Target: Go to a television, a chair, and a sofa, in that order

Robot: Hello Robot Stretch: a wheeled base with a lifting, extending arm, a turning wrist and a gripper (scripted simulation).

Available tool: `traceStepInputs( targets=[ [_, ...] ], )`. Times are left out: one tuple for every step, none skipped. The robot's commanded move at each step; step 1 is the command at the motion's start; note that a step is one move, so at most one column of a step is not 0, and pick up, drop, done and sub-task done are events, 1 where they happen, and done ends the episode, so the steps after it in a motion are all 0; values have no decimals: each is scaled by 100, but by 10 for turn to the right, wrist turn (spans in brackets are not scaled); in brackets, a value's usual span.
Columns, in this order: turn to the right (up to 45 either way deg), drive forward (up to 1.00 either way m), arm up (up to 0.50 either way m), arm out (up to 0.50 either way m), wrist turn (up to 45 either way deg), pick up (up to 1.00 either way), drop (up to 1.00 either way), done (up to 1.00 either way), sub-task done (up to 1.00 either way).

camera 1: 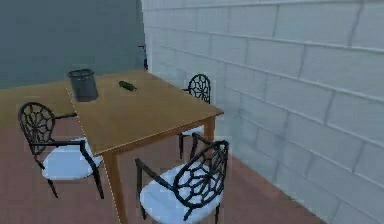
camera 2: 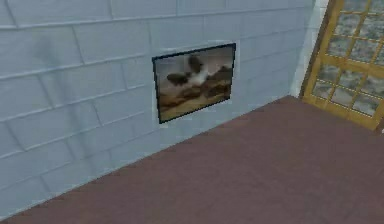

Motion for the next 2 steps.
traceStepInputs(
  targets=[
    [0,0,0,0,0,0,0,0,100],
    [-450,0,0,0,0,0,0,0,0]
  ],
)
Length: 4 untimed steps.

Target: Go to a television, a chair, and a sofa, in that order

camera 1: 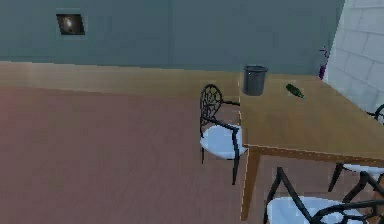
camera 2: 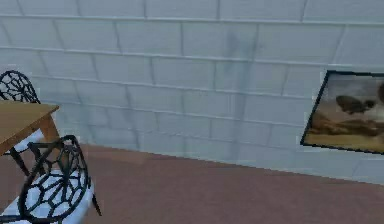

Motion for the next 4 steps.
traceStepInputs(
  targets=[
    [-150,0,0,0,0,0,0,0,0],
    [0,100,0,0,0,0,0,0,0],
    [-30,0,0,0,0,0,0,0,0],
    [0,55,0,0,0,0,0,0,0]
  ],
)
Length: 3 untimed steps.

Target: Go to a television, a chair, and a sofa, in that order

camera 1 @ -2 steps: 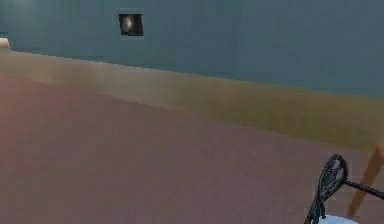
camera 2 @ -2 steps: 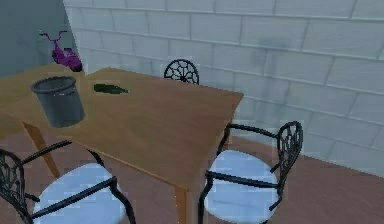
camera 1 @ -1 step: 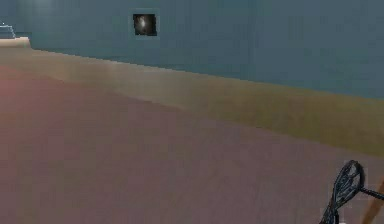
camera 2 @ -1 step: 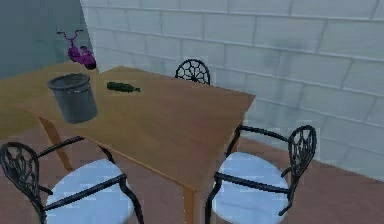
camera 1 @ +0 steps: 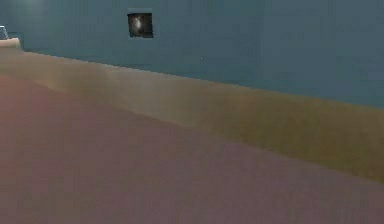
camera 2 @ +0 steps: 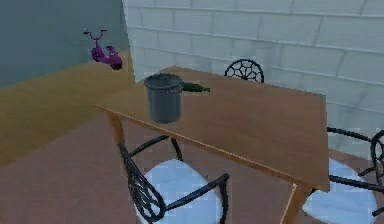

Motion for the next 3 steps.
traceStepInputs(
  targets=[
    [270,0,0,0,0,0,0,0,0],
    [0,75,0,0,0,0,0,0,0],
    [360,0,0,0,0,0,0,0,0]
  ],
)
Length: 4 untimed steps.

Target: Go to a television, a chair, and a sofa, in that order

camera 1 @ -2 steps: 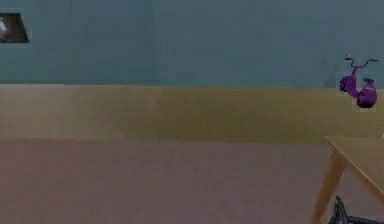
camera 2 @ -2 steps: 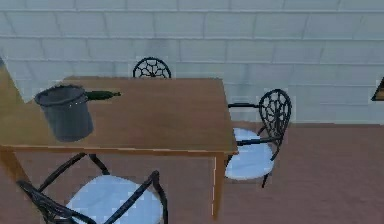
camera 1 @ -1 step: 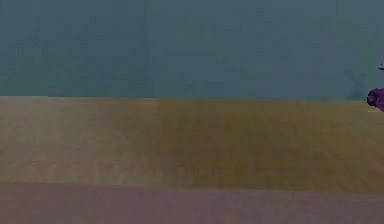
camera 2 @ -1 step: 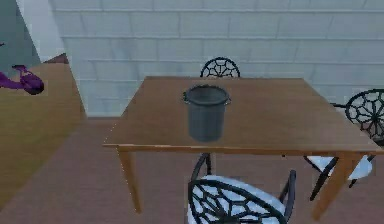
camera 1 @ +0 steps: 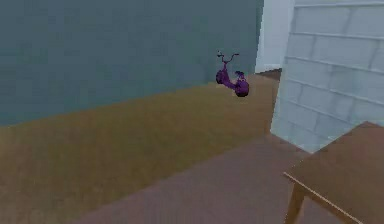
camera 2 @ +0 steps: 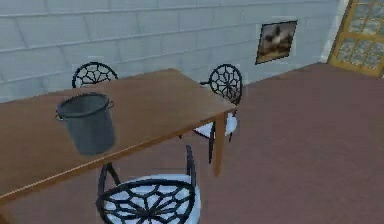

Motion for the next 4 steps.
traceStepInputs(
  targets=[
    [0,100,0,0,0,0,0,0,0],
    [90,0,0,0,0,0,0,0,0],
    [0,20,0,0,0,0,0,0,0],
    [150,0,0,0,0,0,0,0,0]
  ],
)
